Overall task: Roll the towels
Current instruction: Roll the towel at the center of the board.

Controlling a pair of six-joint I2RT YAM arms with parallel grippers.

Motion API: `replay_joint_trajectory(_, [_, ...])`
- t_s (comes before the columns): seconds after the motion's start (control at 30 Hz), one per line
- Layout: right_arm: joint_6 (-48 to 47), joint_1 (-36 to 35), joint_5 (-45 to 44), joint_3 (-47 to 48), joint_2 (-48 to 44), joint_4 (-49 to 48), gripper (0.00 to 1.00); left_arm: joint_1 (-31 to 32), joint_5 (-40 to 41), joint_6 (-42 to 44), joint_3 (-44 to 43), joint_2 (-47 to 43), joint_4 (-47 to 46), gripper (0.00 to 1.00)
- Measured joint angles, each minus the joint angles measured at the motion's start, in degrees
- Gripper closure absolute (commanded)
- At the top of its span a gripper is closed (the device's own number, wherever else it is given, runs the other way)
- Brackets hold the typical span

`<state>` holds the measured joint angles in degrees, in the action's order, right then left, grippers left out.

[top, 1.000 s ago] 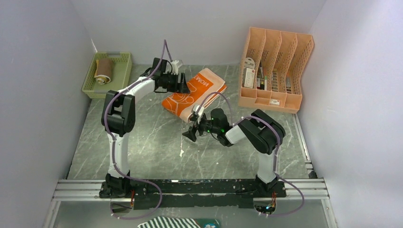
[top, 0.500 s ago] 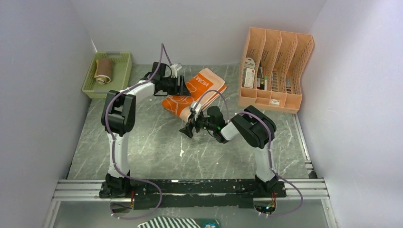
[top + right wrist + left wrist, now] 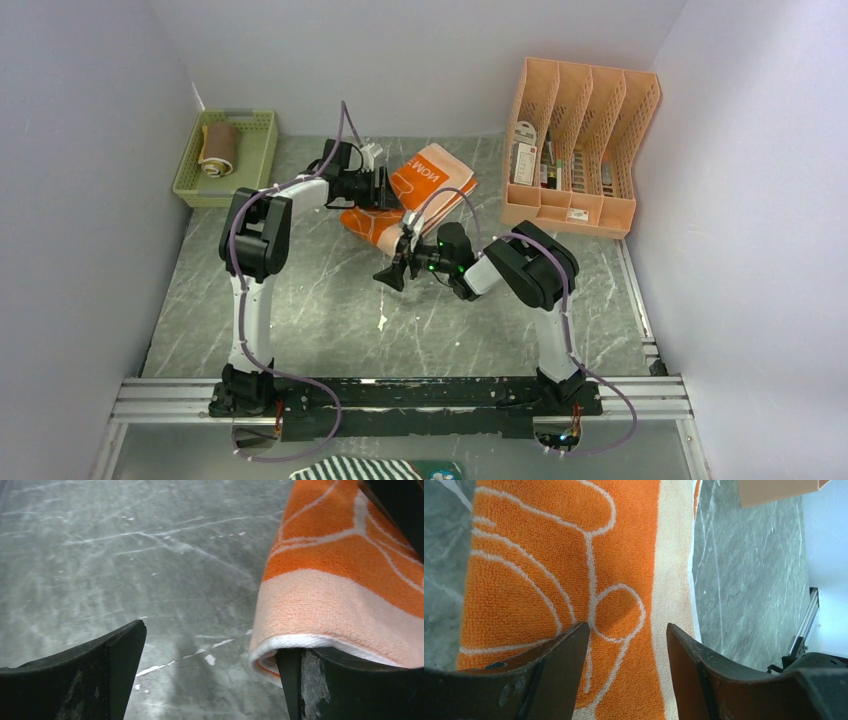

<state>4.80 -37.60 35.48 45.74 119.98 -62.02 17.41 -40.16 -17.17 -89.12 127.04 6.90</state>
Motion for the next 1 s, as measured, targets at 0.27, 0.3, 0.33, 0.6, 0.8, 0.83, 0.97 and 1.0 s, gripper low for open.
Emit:
replay_joint_trajectory(0.27, [8.37, 0.44, 4.92, -5.38, -2.97, -6.82, 0.05, 0.00, 0.00, -0.87, -0.04, 1.16, -0.11, 0.31])
replay_joint_trajectory(0.3, [9.11, 0.52, 5.11, -6.32, -3.80, -7.37, 0.05, 0.00, 0.02, -0.87, -0.07, 1.22, -0.02, 0.31])
replay_joint_trajectory(0.33, [9.73, 0.63, 5.22, -7.30, -4.74, -7.78, 0.05, 0.00, 0.00, -0.90, -0.09, 1.27, 0.09, 0.31])
replay_joint_trajectory(0.6, [8.92, 1.75, 5.16, -11.04, -12.57, 0.39, 0.05, 0.17, 0.11, -0.87, -1.36, 1.77, 2.54, 0.31])
replay_joint_trajectory(0.8, [5.60, 3.43, 4.76, -13.42, -23.52, 12.96, 0.05, 0.04, 0.50, -0.87, -1.70, 1.66, 3.02, 0.29])
replay_joint_trajectory(0.83, [5.03, 3.50, 4.31, -13.42, -24.87, 14.80, 0.05, -0.04, 0.50, -0.90, -1.70, 1.53, 3.02, 0.28])
replay_joint_trajectory(0.97, [2.58, 4.35, 1.62, -13.42, -29.77, 22.67, 0.05, -0.81, 0.55, -1.38, -1.14, -0.70, 2.95, 0.23])
replay_joint_trajectory(1.0, [2.34, 4.63, 1.01, -13.42, -30.40, 23.80, 0.05, -1.18, 0.57, -1.55, -0.46, -2.01, 2.75, 0.22])
